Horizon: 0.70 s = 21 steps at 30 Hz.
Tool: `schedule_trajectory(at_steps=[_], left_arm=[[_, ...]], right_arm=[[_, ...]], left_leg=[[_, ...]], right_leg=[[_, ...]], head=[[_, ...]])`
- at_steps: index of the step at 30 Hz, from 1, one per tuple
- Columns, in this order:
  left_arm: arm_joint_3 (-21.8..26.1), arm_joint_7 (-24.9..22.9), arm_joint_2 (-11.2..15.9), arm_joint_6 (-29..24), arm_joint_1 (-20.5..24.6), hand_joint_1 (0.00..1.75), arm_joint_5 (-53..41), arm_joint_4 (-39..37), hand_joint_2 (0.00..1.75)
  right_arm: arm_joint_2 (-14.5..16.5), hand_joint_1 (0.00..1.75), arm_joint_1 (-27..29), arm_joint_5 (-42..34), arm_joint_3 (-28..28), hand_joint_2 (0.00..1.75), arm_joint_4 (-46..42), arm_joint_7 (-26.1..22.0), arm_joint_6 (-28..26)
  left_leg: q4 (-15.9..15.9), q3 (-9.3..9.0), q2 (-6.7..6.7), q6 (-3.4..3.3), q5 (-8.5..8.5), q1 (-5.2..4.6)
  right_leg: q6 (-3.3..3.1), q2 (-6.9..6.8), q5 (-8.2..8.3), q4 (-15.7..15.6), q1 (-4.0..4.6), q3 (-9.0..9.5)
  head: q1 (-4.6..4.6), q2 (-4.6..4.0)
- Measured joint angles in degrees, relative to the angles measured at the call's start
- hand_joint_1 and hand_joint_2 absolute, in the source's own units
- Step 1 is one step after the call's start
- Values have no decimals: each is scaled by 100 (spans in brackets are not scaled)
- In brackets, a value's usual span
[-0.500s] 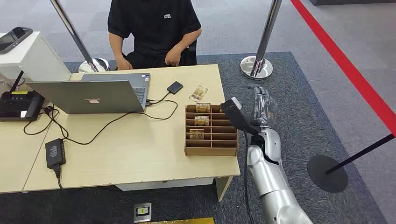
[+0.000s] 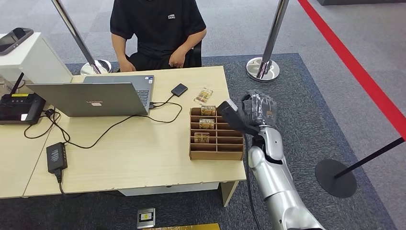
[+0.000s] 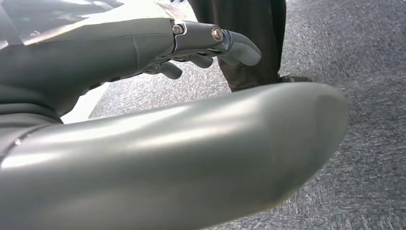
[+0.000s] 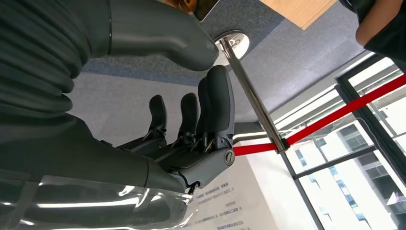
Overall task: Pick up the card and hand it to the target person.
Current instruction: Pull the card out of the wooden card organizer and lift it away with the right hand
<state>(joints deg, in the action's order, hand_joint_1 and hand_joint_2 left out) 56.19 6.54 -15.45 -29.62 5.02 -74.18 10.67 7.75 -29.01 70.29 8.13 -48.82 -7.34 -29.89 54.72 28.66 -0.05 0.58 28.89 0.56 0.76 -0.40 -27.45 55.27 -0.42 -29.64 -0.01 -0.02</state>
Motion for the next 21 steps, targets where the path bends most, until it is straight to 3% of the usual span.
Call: schedule_trajectory(at_steps=[6,10,14,21], left_arm=[[0,2,2,5,1,0,-3,0,0],[0,-1,2,14,1,0,-8,0,0],[0,-15,2,17,3,0,-20,0,0],[0,-28,2,20,9,0,-37,0,0]], right_arm=[[-1,99,-116,131,129,175,155,99,214],[5,72,-243,251,219,175,333,198,277],[12,57,-328,376,310,175,501,304,269],[37,61,-446,464,408,175,802,409,293]], left_leg=[[0,0,0,0,0,0],[0,0,0,0,0,0],[0,1,-1,0,0,0],[0,1,-1,0,0,0]], right_leg=[[0,0,0,0,0,0],[0,0,0,1,0,0],[0,0,0,1,0,0],[0,0,0,1,0,0]], head=[[-1,0],[-2,0],[-1,0],[0,0]])
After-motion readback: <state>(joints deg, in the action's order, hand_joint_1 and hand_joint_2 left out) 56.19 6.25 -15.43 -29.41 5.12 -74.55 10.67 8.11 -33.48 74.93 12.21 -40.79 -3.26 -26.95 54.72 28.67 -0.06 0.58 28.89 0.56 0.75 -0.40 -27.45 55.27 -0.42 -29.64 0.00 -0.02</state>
